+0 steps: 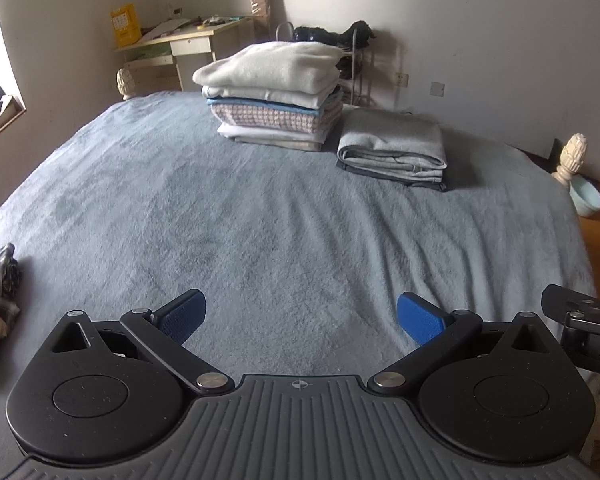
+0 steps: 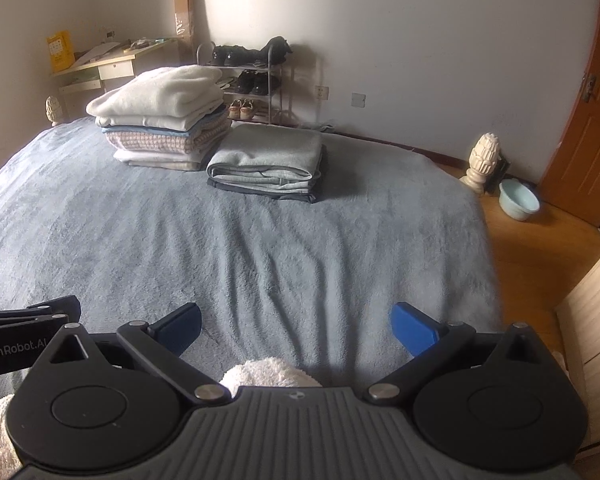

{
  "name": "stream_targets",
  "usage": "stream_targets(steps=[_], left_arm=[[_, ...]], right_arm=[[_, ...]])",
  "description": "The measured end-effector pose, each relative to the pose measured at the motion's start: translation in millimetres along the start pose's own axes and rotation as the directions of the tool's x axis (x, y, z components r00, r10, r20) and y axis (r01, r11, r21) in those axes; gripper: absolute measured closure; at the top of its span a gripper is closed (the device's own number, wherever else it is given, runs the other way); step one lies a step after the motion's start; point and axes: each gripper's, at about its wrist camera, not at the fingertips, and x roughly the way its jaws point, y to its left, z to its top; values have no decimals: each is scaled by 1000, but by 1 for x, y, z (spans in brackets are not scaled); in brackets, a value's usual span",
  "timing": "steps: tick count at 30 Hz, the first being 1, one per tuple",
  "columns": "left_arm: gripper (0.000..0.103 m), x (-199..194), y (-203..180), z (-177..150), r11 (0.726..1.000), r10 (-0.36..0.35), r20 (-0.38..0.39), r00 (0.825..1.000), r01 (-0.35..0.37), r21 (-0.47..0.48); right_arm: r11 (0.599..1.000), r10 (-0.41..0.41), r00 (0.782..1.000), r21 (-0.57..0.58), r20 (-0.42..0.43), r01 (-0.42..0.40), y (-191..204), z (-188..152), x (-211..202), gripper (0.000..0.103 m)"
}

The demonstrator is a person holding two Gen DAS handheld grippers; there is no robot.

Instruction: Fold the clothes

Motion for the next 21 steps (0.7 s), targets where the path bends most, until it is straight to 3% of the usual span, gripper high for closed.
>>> stream_targets(steps=[21], left_arm=[[0, -1, -3, 2, 999, -33, 4, 999, 34, -15]], right_arm=[[1000, -20, 1000, -10, -20, 20, 0, 0, 7, 0]])
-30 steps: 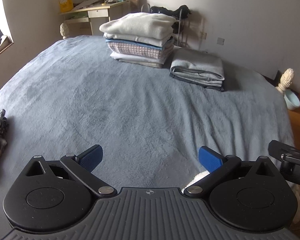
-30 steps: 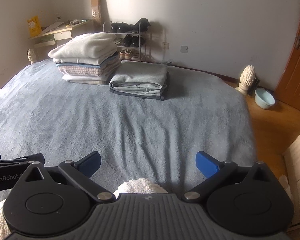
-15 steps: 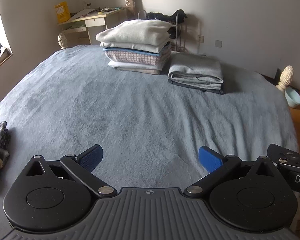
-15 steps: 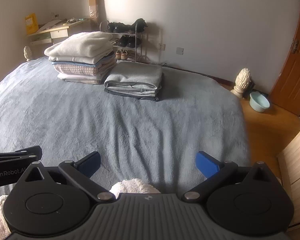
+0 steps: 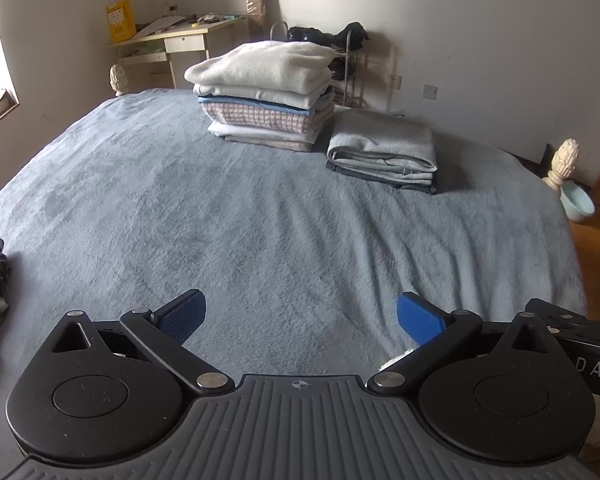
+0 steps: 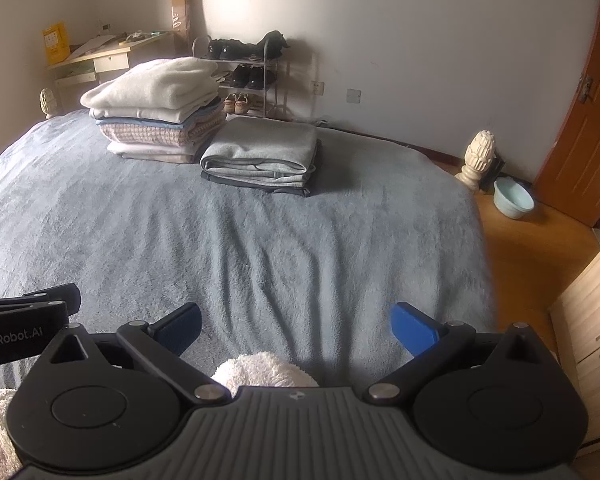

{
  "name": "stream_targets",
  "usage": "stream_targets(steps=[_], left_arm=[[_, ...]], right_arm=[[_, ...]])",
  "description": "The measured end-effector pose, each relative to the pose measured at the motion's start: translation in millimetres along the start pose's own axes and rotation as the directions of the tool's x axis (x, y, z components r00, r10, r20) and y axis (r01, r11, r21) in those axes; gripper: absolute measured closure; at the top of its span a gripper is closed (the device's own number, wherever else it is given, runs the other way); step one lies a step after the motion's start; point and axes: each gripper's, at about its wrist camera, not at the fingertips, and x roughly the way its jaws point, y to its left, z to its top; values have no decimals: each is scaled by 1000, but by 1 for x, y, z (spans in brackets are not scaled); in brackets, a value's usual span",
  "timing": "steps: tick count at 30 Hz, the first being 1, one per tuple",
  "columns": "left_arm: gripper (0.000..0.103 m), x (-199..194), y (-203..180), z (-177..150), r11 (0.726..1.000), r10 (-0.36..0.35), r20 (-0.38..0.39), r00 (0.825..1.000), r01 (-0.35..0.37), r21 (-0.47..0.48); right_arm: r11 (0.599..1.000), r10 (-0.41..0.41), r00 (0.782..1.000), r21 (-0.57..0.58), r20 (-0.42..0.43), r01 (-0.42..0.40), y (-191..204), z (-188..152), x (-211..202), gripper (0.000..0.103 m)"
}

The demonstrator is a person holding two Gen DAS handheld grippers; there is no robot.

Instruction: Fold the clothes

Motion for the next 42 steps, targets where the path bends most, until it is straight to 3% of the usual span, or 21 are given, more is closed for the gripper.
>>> stream_targets(steps=[42], left_arm=[[0, 9, -7, -6, 1000, -24, -35, 999, 25, 4]], right_arm=[[998, -22, 998, 58, -53, 25, -15, -1, 10, 0]])
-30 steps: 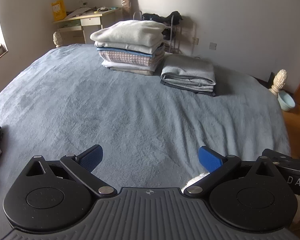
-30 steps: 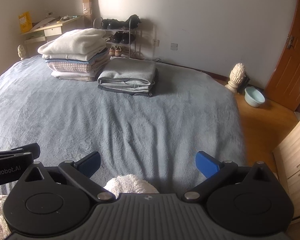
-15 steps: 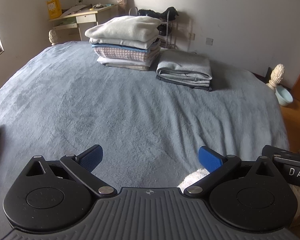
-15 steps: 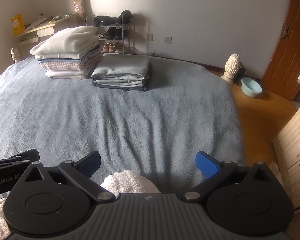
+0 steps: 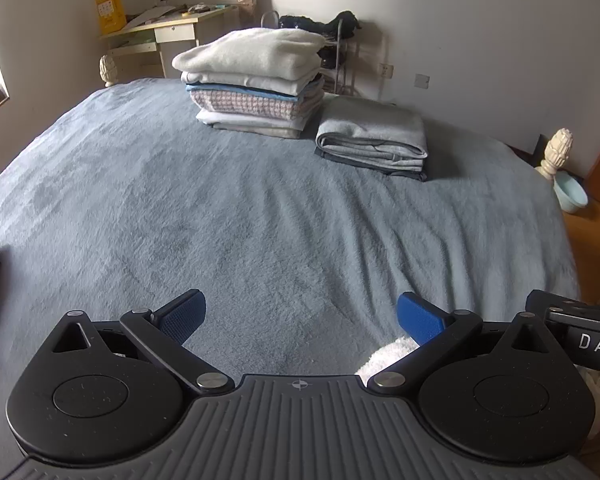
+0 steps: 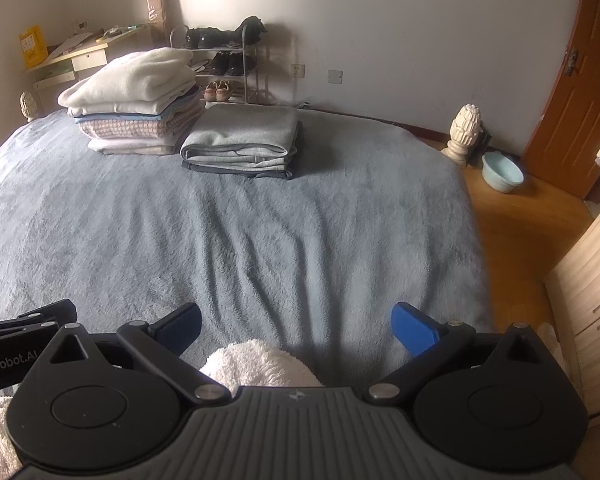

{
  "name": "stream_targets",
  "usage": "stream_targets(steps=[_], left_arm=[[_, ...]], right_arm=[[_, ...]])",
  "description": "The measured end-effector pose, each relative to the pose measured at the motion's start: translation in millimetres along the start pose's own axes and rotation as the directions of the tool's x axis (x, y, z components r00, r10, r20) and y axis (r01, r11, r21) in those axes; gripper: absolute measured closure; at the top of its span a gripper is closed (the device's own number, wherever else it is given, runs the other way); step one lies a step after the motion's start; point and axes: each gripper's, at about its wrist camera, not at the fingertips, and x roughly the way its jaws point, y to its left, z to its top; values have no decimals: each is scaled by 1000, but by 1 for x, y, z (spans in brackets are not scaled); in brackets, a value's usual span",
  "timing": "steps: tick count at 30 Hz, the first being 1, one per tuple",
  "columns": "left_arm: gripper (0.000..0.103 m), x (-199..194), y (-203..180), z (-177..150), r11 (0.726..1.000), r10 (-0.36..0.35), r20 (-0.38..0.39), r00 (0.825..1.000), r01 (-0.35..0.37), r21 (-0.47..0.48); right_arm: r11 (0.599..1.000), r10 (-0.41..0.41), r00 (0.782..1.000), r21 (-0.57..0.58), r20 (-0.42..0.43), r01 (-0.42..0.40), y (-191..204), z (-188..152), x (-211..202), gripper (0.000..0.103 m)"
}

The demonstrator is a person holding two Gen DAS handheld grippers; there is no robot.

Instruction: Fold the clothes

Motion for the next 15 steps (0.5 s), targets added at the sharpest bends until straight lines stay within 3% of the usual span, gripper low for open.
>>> stream_targets(steps=[15], left_arm=[[0, 0, 1, -1, 1000, 4, 0, 1000, -4, -1]], right_arm=[[1000, -3, 1000, -2, -1, 3, 3, -4, -1, 0]])
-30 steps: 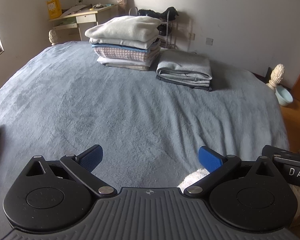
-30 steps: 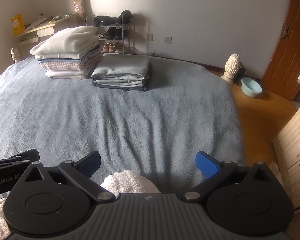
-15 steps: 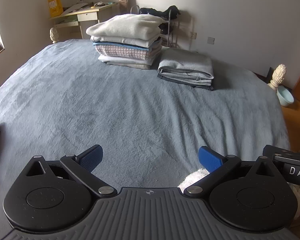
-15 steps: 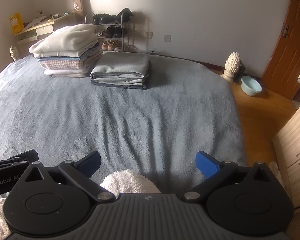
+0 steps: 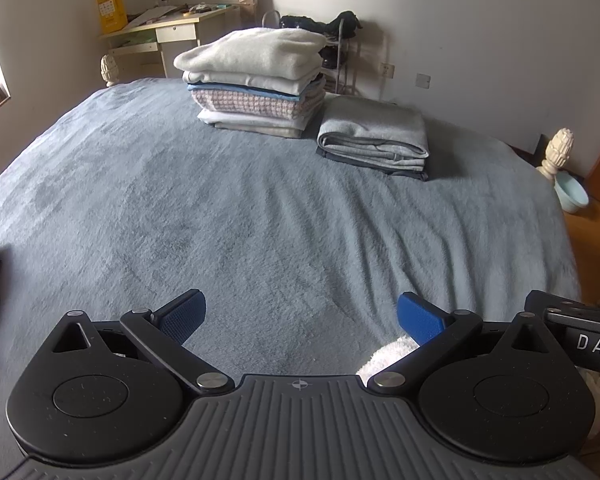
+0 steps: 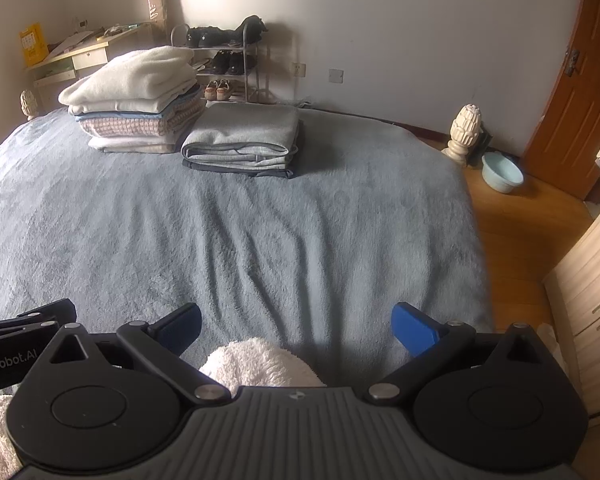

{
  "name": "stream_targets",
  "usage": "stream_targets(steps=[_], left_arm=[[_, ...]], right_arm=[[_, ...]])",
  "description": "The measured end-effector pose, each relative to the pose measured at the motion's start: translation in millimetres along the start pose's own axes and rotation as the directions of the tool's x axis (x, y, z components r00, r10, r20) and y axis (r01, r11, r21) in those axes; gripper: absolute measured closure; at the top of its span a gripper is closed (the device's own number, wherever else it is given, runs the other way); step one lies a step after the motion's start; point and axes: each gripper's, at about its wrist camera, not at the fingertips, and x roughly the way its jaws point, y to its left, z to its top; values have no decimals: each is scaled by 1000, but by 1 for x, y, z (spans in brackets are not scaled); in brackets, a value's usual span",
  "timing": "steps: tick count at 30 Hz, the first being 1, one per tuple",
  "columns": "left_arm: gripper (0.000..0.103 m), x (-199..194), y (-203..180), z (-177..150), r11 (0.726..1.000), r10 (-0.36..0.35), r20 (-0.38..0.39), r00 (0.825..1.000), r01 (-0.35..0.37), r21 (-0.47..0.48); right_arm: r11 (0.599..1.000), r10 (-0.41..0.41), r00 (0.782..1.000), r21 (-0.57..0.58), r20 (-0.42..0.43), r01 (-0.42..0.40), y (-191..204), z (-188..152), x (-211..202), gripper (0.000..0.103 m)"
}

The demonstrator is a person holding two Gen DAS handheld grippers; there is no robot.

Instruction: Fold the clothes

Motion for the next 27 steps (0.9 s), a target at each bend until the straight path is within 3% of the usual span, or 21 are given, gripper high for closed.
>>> stream_targets(steps=[27], left_arm=[[0, 2, 0, 0, 1000, 0, -9, 1000, 0, 2]], right_arm=[[1000, -7, 1000, -4, -12, 7, 2, 1, 4, 0]])
